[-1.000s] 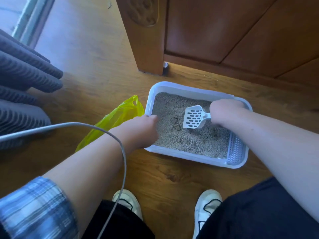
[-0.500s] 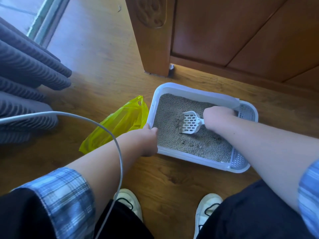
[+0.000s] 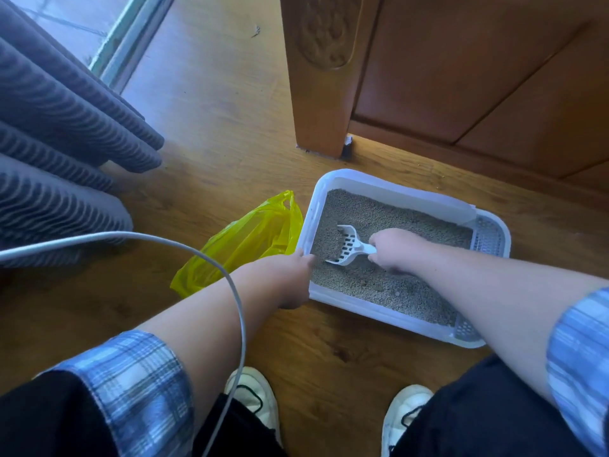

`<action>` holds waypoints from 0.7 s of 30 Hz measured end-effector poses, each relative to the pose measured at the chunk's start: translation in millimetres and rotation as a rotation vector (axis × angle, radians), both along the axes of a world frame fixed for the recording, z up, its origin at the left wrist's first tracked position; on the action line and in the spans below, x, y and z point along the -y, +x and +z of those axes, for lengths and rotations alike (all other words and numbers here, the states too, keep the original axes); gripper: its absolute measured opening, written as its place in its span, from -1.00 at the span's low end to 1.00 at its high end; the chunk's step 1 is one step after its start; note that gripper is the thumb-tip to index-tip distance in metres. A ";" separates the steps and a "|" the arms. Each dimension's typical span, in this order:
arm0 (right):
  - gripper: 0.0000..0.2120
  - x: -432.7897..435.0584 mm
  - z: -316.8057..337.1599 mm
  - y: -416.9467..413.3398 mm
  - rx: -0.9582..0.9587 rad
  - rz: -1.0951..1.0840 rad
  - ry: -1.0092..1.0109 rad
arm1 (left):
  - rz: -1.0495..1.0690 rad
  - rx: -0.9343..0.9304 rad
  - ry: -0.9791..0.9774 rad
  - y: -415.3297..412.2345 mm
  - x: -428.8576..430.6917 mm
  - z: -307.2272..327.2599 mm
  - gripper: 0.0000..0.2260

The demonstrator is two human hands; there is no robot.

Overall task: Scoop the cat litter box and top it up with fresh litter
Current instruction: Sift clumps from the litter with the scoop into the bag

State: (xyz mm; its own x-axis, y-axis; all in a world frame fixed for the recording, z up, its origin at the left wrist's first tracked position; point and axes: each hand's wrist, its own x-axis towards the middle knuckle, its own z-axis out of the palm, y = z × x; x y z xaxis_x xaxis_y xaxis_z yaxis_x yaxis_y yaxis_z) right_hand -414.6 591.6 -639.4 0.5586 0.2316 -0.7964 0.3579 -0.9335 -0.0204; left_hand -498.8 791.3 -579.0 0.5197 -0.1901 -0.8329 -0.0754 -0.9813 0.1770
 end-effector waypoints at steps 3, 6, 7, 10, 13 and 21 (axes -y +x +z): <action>-0.84 -0.8 0.1 2.1 -0.007 -0.011 0.066 | 0.014 -0.015 -0.018 -0.6 -1.1 1.1 -0.42; -0.88 5.5 1.9 7.4 -0.051 -0.026 0.128 | 0.031 -0.026 -0.024 2.7 -0.9 -2.7 -0.45; -0.89 9.3 3.2 9.9 -0.073 -0.022 0.144 | 0.041 -0.022 -0.030 4.2 -0.5 -4.1 -0.48; -0.97 24.3 6.9 18.0 -0.126 -0.041 0.189 | 0.081 -0.002 -0.037 8.8 1.9 -6.2 -0.52; -0.92 40.6 10.1 26.4 -0.118 -0.076 0.188 | 0.104 0.013 -0.017 12.8 6.9 -5.3 -0.49; -0.94 64.2 24.8 48.3 -0.080 -0.066 0.128 | 0.114 0.009 0.011 21.6 18.8 -8.3 -0.50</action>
